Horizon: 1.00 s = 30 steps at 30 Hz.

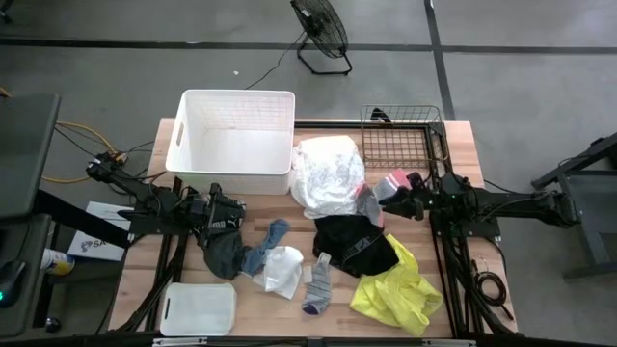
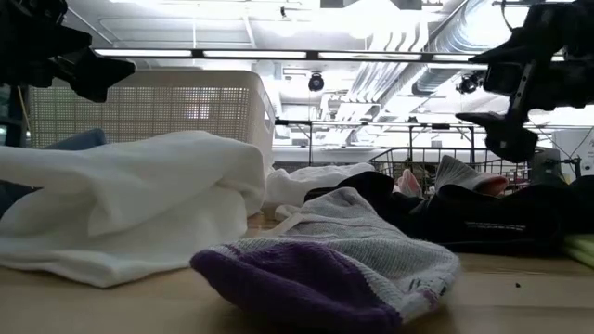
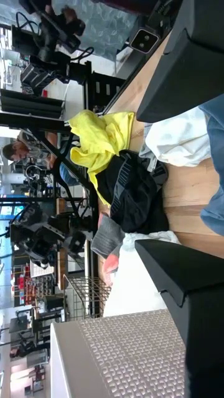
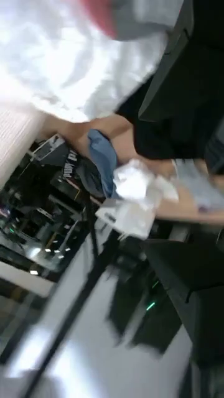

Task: Pick & Place Cloths
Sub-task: Put the yellow shirt into the top white bin

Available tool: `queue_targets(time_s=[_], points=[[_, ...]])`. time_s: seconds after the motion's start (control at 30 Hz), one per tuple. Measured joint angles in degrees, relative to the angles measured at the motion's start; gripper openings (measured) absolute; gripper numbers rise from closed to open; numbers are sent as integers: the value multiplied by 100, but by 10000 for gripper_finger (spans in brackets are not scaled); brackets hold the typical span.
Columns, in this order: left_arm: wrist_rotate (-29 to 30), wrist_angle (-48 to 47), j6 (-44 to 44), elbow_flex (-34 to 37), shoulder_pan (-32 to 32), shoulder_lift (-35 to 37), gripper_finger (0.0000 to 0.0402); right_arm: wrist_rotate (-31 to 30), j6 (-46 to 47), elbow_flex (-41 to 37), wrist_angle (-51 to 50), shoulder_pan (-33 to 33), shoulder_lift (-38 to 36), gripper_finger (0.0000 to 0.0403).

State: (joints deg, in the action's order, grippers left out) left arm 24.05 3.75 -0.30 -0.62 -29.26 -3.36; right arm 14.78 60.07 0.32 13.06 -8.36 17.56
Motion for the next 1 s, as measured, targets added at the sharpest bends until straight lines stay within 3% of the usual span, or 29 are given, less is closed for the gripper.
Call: queue_targets(time_s=[0.13, 0.43, 0.7, 1.0], points=[[-1, 0, -1, 0, -1, 1, 319, 166, 902, 1, 0, 0, -1, 314], [0, 0, 0, 0, 0, 1, 319, 668, 1534, 313, -61, 0, 5, 314], [0, 0, 0, 0, 0, 0, 319, 368, 1311, 1629, -2079, 322, 316, 314], [-2, 0, 0, 0, 0, 0, 319, -207, 1360, 3224, -3797, 1116, 1499, 314]])
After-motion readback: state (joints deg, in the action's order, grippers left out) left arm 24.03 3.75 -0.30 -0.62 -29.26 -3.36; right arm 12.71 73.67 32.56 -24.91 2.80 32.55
